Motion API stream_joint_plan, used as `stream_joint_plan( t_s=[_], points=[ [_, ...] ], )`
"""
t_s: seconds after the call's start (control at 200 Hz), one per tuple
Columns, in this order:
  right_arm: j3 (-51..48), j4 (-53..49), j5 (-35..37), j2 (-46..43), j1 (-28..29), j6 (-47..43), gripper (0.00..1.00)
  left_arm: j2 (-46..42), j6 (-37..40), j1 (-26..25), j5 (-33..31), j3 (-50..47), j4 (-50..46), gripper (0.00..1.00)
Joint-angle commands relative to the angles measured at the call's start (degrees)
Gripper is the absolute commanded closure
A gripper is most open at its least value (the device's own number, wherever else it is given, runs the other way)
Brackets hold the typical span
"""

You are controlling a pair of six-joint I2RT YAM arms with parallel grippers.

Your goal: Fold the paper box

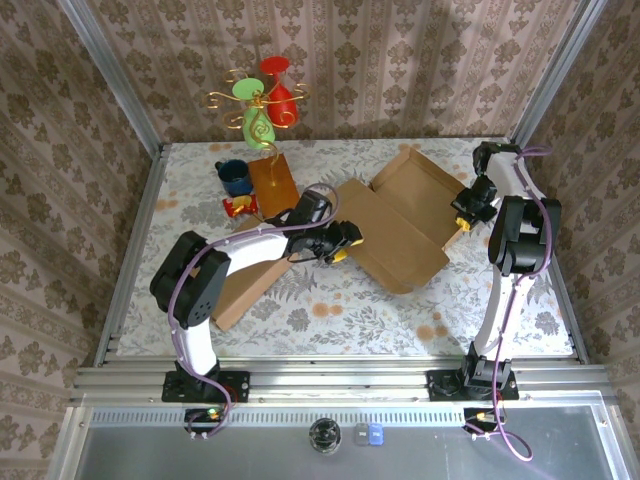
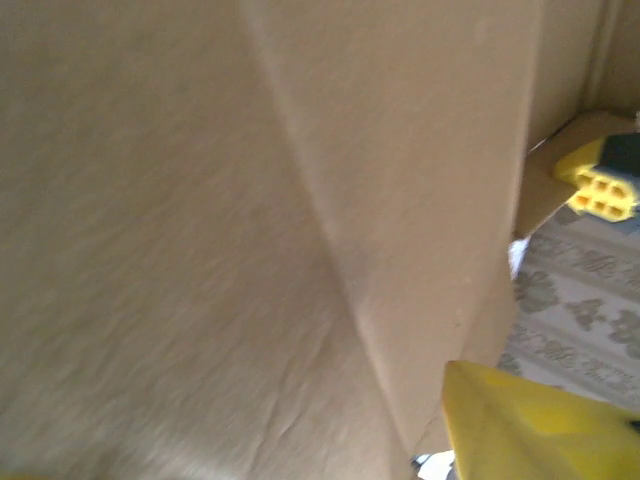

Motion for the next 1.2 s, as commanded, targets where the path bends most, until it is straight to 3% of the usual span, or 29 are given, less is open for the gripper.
stream_joint_plan(
  t_s=[0.0, 0.115, 0.195, 0.27, 0.375, 0.525, 0.65, 0.94, 1.195],
  points=[
    [-1.2, 1.1, 1.3, 3.5, -0.2, 0.4, 1.00, 0.7, -1.5, -0.3, -1.6, -1.3, 5.9, 0.49],
    [-1.6, 1.5, 0.9, 3.0, -0.2, 0.4, 1.00, 0.1, 0.7, -0.3, -3.2, -0.2, 3.3, 0.64],
    [-2.4, 2.0, 0.8, 2.5, -0.1, 0.5, 1.00, -0.2, 2.6, -0.2, -4.3, 1.9, -0.9, 0.82],
    [-3.1, 2.4, 0.7, 1.6, 0.0, 0.7, 1.00, -1.1, 4.3, -0.3, -6.1, 3.8, -5.5, 0.87],
    [-4.8, 3.4, 0.2, -0.4, 0.0, 0.9, 0.84, -2.4, 6.6, 0.1, -7.6, 7.5, -13.5, 0.95],
    [-6.7, 4.9, -2.0, -4.7, 0.2, 1.6, 0.64, -2.4, 12.5, 0.7, -9.0, 16.3, -28.9, 0.98],
    [-7.7, 5.8, -5.1, -8.8, 0.7, 2.7, 0.52, -0.7, 17.4, 1.5, -9.3, 23.2, -39.9, 0.99],
    [-12.3, 8.1, -11.5, -18.1, 3.7, 7.4, 0.44, 4.1, 27.0, 4.0, -11.3, 38.7, -57.6, 0.99],
    [-12.0, 9.8, -10.1, -23.4, 4.8, 4.2, 0.45, 14.2, 38.8, 4.7, -15.3, 60.6, -77.1, 1.00]
  ],
)
